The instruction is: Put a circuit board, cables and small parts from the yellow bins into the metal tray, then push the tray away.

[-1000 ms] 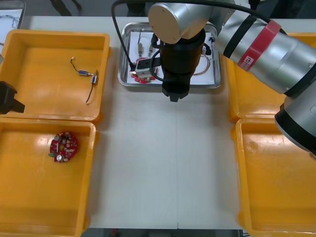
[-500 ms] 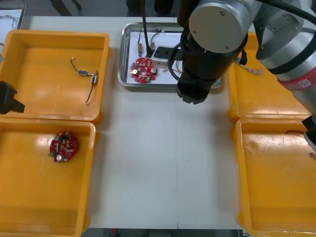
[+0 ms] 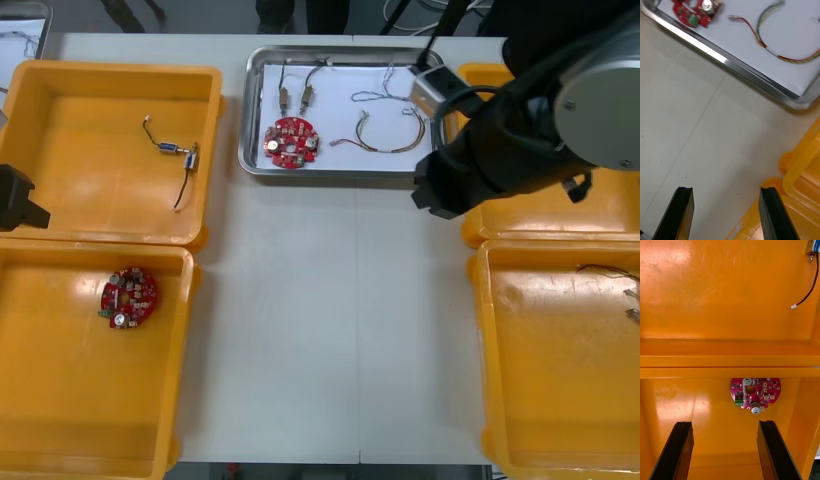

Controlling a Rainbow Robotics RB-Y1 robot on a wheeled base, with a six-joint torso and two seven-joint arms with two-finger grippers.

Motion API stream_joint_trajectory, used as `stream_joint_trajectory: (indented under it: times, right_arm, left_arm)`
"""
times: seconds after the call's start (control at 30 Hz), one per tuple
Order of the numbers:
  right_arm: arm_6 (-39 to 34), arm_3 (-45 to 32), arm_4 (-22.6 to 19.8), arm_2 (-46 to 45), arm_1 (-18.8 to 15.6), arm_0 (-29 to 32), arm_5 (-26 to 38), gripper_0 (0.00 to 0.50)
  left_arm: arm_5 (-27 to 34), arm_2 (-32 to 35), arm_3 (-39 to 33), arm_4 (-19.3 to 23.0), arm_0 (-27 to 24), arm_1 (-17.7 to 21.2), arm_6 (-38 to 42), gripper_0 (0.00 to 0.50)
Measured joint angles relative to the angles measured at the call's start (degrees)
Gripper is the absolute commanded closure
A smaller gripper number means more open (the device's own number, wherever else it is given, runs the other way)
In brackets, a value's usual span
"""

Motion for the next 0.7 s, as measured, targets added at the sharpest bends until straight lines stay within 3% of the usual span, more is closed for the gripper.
stream_joint_trajectory:
  times: [0.23, 0.43, 0.7]
  right_arm:
    - [-5.5, -4.6, 0.0, -3.8, -4.6, 6.1, 0.0, 0.0]
    - [-9.4, -5.0, 0.1, -9.1, -4.8, 8.4, 0.0, 0.0]
    - [-9.6, -6.0, -0.1, -21.1, -4.8, 15.9, 0.0, 0.0]
  left_arm:
    - [0.0, 0.0, 0.0, 0.0, 0.0, 0.0, 0.0, 0.0]
    - [0.0, 0.0, 0.0, 0.0, 0.0, 0.0, 0.0, 0.0]
    - [0.0, 0.0, 0.0, 0.0, 0.0, 0.0, 0.0, 0.0]
